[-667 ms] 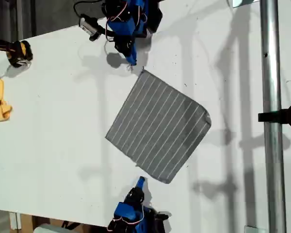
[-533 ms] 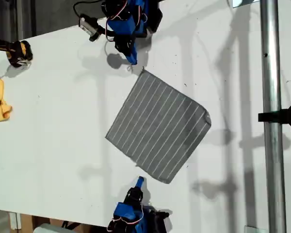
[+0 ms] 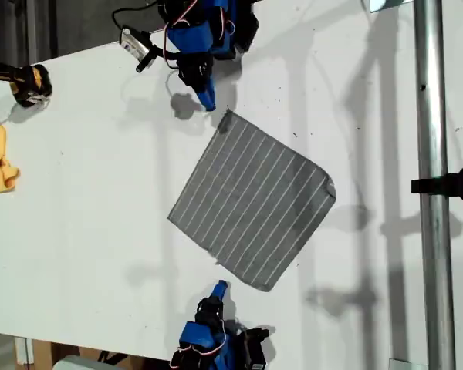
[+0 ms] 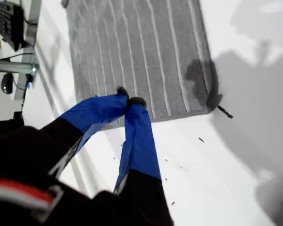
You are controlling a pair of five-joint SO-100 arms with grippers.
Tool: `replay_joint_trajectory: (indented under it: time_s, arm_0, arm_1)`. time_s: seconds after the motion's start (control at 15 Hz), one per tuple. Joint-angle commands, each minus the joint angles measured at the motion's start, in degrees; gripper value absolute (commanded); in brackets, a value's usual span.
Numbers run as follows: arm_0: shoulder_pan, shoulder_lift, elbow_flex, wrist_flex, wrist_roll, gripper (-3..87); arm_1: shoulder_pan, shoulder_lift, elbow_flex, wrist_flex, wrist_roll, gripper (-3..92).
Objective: Grasp corners of a towel and fold twice.
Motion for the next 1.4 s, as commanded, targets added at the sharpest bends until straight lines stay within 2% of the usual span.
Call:
replay_joint_trajectory:
  time_s: [0.0, 0.07, 0.2, 0.67, 1.13, 1.33]
  arm_0:
    - [-0.62, 0.44, -0.35, -1.14, -0.35, -2.2]
    - [-0.62, 0.44, -0.35, -1.14, -0.35, -2.2]
    - [-0.26, 0.44, -0.26, -0.97, -1.05, -2.2]
    - [-0.35, 0.44, -0.18, -1.05, -1.05, -2.2]
    - [-0.44, 0.44, -0.18, -1.14, -0.97, -2.2]
    - [-0.44, 0.44, -0.18, -1.14, -1.05, -2.2]
  arm_1:
    - [-3.52, -24.96, -15.47, -8.44, -3.78, -0.2]
    - [-4.92, -33.57, -20.21, -13.18, -5.36, -0.2]
    - [-7.82, -47.46, -32.52, -13.71, -8.17, -0.2]
    - [-17.75, -78.57, -75.23, 3.87, -15.29, -0.2]
    - [-26.46, -89.56, -88.86, 1.41, -14.77, -0.2]
    - [-28.74, -90.79, -88.77, -2.02, -14.77, -0.2]
